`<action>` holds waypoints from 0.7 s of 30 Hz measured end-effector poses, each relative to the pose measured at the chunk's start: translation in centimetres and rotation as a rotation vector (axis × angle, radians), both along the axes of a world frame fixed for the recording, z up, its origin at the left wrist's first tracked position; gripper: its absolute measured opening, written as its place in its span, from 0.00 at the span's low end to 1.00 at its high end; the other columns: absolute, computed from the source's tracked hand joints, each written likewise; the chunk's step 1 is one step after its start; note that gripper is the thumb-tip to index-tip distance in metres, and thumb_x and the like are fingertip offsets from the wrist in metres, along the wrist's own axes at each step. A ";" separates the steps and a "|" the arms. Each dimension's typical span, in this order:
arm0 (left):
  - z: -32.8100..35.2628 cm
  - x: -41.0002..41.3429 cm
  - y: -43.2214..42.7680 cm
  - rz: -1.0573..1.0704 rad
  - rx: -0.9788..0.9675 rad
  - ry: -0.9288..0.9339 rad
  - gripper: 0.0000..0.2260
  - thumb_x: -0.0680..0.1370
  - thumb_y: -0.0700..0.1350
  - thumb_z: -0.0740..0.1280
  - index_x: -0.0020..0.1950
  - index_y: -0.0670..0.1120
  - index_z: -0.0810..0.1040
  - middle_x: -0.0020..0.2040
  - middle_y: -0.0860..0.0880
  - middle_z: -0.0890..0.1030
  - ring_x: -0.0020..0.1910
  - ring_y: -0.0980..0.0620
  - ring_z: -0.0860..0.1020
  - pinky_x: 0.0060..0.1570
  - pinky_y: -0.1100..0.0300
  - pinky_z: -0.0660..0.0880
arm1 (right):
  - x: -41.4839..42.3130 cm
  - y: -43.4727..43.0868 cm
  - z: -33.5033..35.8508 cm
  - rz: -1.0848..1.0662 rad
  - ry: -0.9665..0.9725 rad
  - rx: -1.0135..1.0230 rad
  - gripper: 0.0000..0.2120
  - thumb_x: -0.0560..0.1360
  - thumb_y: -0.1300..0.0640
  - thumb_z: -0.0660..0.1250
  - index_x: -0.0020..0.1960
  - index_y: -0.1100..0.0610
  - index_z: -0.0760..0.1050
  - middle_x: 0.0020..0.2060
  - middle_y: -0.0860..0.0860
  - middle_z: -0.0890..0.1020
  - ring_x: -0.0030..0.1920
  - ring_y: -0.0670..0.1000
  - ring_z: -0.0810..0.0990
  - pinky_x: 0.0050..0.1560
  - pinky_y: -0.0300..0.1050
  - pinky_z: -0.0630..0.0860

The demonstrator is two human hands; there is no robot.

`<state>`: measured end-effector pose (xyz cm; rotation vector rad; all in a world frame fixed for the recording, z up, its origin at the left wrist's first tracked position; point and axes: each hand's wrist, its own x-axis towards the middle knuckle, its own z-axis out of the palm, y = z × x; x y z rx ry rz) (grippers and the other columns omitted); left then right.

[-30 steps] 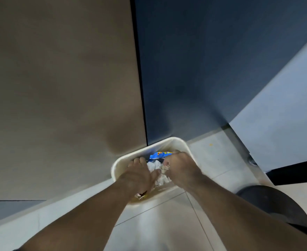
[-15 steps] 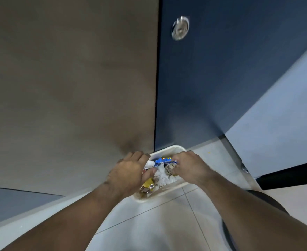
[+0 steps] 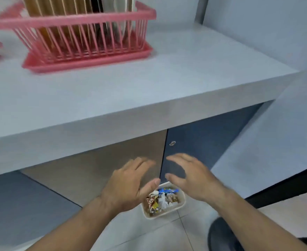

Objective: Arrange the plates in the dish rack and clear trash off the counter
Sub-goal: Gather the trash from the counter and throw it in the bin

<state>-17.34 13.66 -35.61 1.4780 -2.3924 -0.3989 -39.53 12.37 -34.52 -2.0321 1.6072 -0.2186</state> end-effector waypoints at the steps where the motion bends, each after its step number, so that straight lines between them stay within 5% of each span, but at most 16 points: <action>1: 2.2 0.4 0.3 -0.006 -0.031 0.015 0.26 0.76 0.69 0.48 0.67 0.57 0.67 0.65 0.57 0.72 0.62 0.57 0.71 0.49 0.51 0.76 | 0.3 0.2 2.3 0.007 -0.014 -0.029 0.27 0.76 0.38 0.62 0.74 0.41 0.63 0.72 0.39 0.65 0.71 0.43 0.62 0.71 0.45 0.63; 11: 20.9 7.9 -0.7 -0.043 -0.319 0.013 0.24 0.77 0.65 0.55 0.63 0.51 0.74 0.61 0.51 0.77 0.59 0.52 0.73 0.55 0.55 0.72 | 6.0 0.1 20.8 0.048 -0.031 -0.249 0.26 0.77 0.38 0.62 0.73 0.42 0.64 0.72 0.38 0.65 0.73 0.41 0.56 0.71 0.38 0.56; 16: 24.7 13.0 -1.6 0.016 -0.302 -0.026 0.26 0.77 0.67 0.53 0.67 0.54 0.71 0.66 0.55 0.72 0.65 0.55 0.68 0.61 0.60 0.62 | 10.8 -0.1 25.4 0.032 -0.036 -0.293 0.26 0.77 0.37 0.61 0.73 0.41 0.63 0.73 0.38 0.63 0.74 0.41 0.55 0.72 0.40 0.55; 21: 25.6 16.3 -2.3 0.068 -0.267 -0.042 0.26 0.76 0.68 0.52 0.69 0.57 0.68 0.69 0.57 0.69 0.67 0.57 0.66 0.61 0.61 0.62 | 14.5 -0.7 26.3 0.022 -0.036 -0.305 0.26 0.77 0.36 0.60 0.73 0.40 0.63 0.73 0.38 0.63 0.73 0.41 0.57 0.72 0.42 0.57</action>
